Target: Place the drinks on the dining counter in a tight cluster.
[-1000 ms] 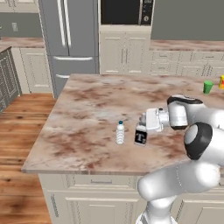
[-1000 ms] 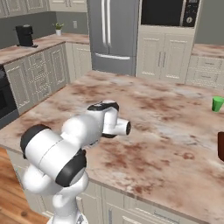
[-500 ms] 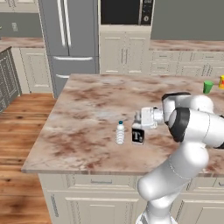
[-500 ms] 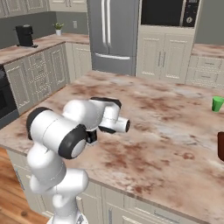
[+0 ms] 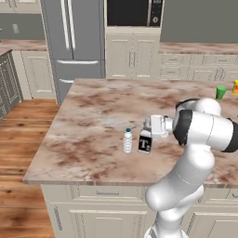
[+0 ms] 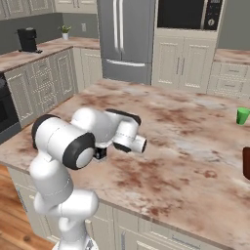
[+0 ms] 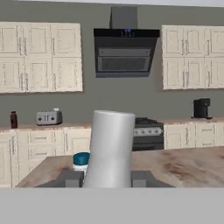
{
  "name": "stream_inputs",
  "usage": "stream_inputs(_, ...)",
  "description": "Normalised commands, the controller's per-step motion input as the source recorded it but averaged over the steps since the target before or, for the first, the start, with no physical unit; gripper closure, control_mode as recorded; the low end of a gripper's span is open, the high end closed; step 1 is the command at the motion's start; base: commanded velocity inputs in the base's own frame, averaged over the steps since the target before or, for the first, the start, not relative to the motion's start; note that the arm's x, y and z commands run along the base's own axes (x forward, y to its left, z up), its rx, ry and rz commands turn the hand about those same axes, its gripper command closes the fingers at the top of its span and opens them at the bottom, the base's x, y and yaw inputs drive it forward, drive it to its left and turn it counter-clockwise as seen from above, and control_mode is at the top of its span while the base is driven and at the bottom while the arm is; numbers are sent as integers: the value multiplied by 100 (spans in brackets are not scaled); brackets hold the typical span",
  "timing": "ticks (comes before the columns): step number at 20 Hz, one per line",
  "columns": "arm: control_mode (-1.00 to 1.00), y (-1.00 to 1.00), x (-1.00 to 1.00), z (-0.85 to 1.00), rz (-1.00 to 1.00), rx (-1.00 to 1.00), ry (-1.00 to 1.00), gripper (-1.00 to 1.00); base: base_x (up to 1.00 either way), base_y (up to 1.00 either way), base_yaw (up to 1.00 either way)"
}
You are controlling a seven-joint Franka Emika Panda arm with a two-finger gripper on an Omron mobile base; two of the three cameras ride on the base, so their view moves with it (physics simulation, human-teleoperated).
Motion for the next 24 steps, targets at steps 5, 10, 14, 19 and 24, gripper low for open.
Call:
stream_inputs(5, -100, 7, -21, 2, 0, 9, -6, 100, 0, 0, 0)
stream_inputs(10, -100, 0, -5, -18, 0, 0, 0, 100, 0, 0, 0)
stream_inputs(14, -100, 0, 0, -36, 0, 0, 1, 100, 0, 0, 0)
stream_inputs(19, -100, 0, -6, -14, 0, 0, 1, -100, 0, 0, 0)
stream_inputs(24, -100, 0, -17, 0, 0, 0, 0, -100, 0, 0, 0)
